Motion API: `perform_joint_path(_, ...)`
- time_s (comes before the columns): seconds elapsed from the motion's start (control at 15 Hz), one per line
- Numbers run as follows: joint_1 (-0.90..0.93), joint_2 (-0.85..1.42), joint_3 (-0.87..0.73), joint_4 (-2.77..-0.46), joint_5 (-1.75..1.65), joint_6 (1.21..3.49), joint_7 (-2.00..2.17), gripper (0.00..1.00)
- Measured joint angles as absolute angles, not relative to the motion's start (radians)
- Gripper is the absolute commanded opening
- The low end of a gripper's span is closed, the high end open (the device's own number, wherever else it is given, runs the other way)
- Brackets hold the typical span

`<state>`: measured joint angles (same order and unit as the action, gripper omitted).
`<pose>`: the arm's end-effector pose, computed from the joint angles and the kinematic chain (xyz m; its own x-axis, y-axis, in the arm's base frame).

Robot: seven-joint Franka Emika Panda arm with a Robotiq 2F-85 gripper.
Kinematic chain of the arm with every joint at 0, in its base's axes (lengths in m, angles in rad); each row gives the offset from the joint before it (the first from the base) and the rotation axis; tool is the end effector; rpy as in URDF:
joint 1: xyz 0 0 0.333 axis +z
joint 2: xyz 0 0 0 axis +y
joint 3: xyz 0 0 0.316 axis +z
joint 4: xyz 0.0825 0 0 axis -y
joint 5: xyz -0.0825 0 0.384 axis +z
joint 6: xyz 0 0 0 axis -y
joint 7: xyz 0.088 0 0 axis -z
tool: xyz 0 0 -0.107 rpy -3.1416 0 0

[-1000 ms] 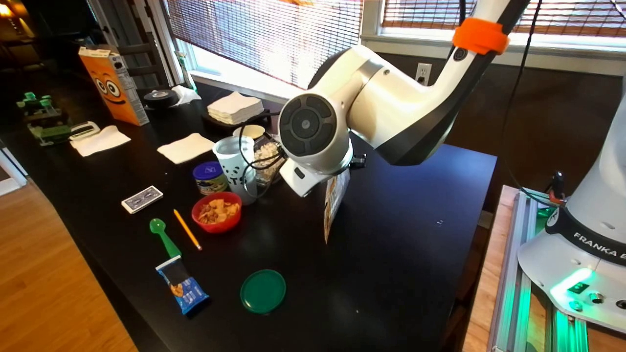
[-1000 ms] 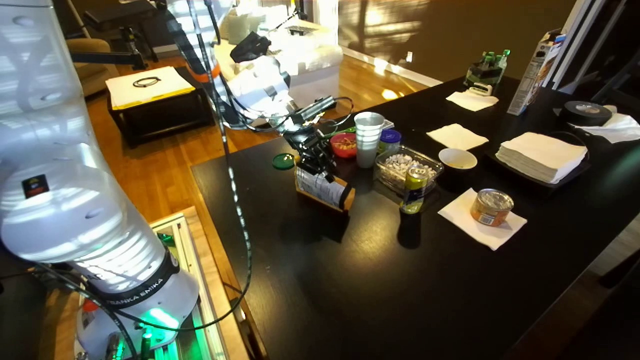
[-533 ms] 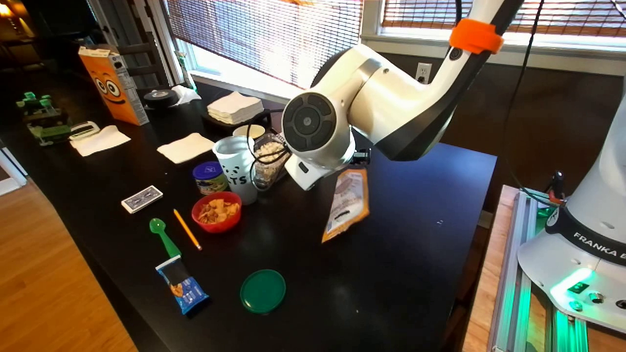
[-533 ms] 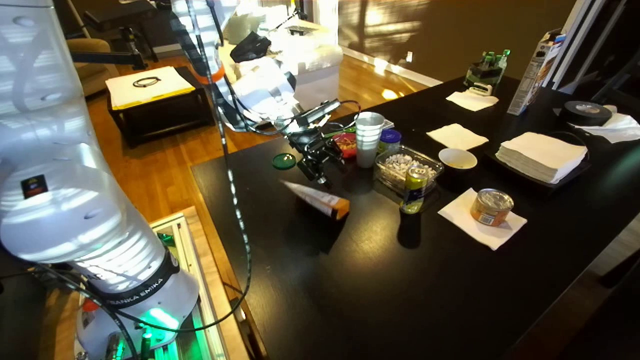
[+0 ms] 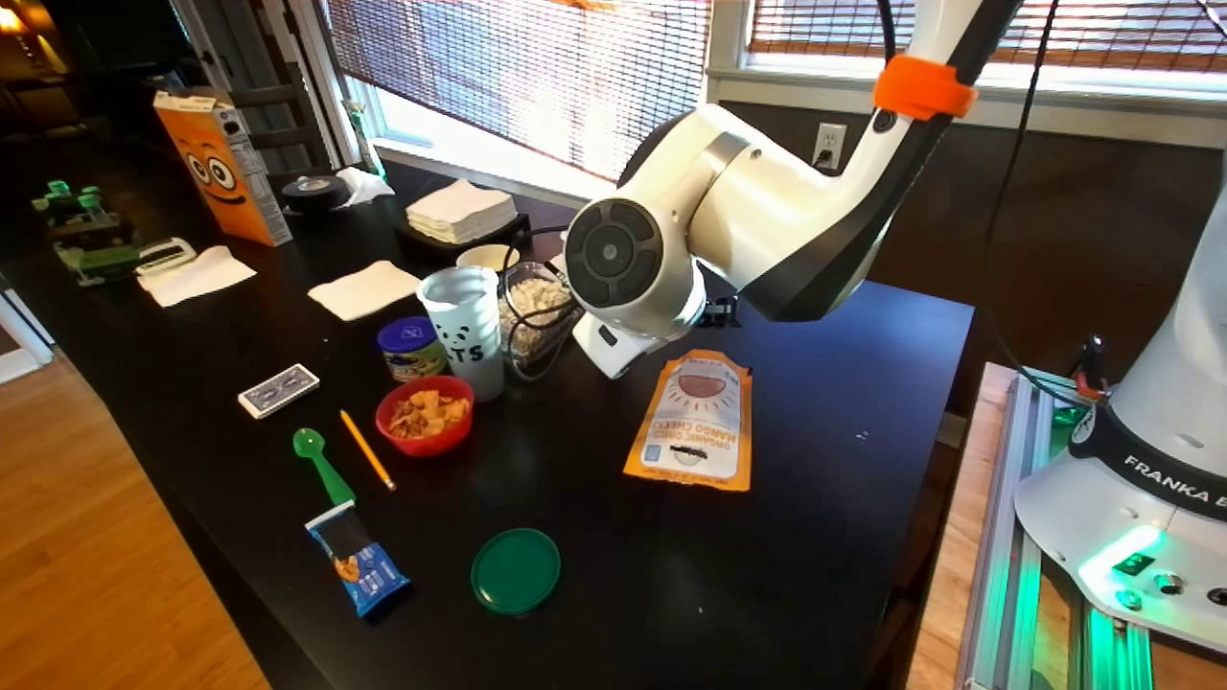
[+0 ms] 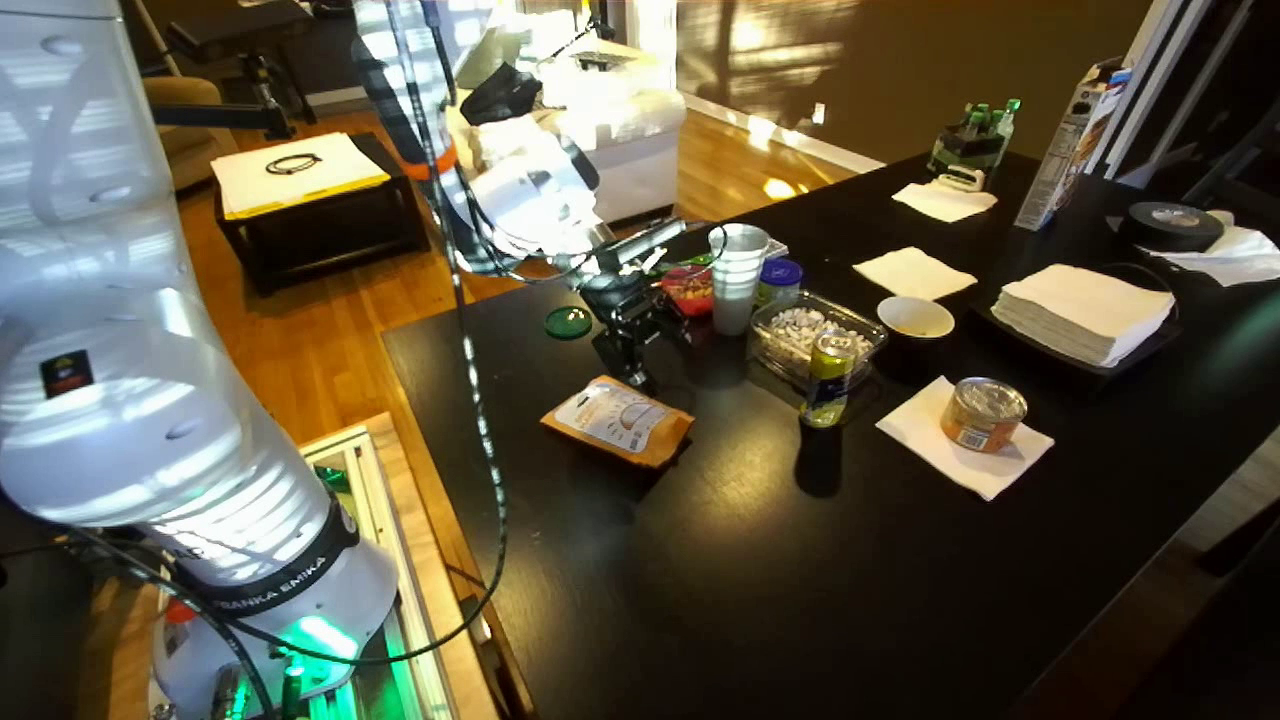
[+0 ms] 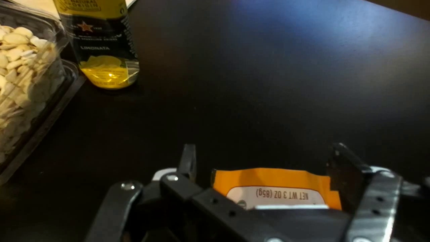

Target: Pour the contents out of the white packet

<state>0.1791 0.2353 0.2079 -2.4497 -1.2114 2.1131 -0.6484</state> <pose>0.4228 0.1304 0.1886 -0.3039 0.5625 -0.7689 0.9192 0.3852 -0.0815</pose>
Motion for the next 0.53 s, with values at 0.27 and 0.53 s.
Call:
perform_joint_path(0.27, 0.155, 0.226, 0.206, -2.505, -1.211, 2.178, -0.62, 1.0)
perform_joint_path(0.53, 0.123, 0.227, 0.187, -2.54, -1.211, 2.316, -0.611, 1.0)
